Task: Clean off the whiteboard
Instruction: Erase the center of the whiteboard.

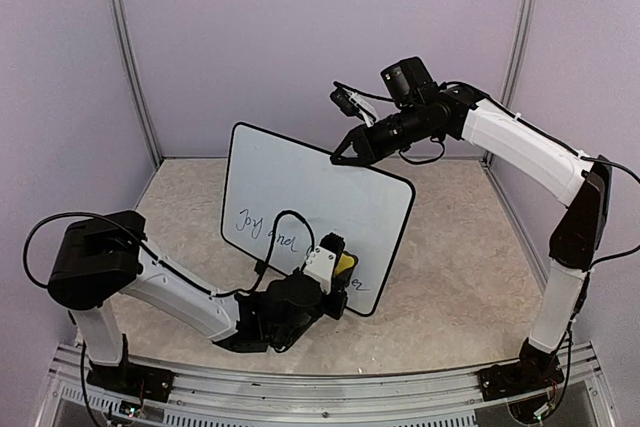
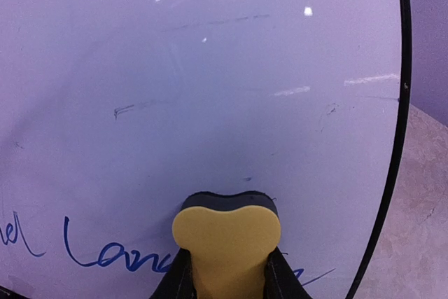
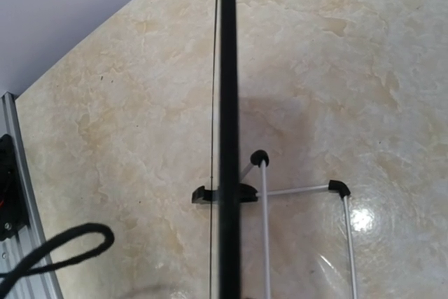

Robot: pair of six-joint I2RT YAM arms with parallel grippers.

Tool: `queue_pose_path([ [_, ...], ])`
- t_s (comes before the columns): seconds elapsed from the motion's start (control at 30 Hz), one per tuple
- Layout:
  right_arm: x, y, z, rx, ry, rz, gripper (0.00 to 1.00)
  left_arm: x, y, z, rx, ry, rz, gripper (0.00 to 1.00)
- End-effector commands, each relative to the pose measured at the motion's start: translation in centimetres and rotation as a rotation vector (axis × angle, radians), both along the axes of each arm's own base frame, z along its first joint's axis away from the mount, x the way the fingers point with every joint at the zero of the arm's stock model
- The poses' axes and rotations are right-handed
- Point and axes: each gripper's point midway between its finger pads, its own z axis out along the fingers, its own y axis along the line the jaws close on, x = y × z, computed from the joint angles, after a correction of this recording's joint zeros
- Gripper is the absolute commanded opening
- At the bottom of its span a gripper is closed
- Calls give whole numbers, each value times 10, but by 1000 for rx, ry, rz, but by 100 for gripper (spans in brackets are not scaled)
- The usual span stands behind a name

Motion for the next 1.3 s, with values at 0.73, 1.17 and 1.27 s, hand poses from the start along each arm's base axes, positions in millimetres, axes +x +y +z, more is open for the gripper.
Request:
queue_pose_path([
  [0.73, -43, 10, -33, -73, 174, 96, 0, 30, -20, 39, 36, -74, 126, 13],
  [1.17, -42, 11, -34, -75, 174, 95, 0, 3, -60, 58, 107, -174, 1, 13],
  [1.27, -42, 10, -32, -77, 173, 93, 0, -7, -68, 48, 154, -156, -28, 13],
])
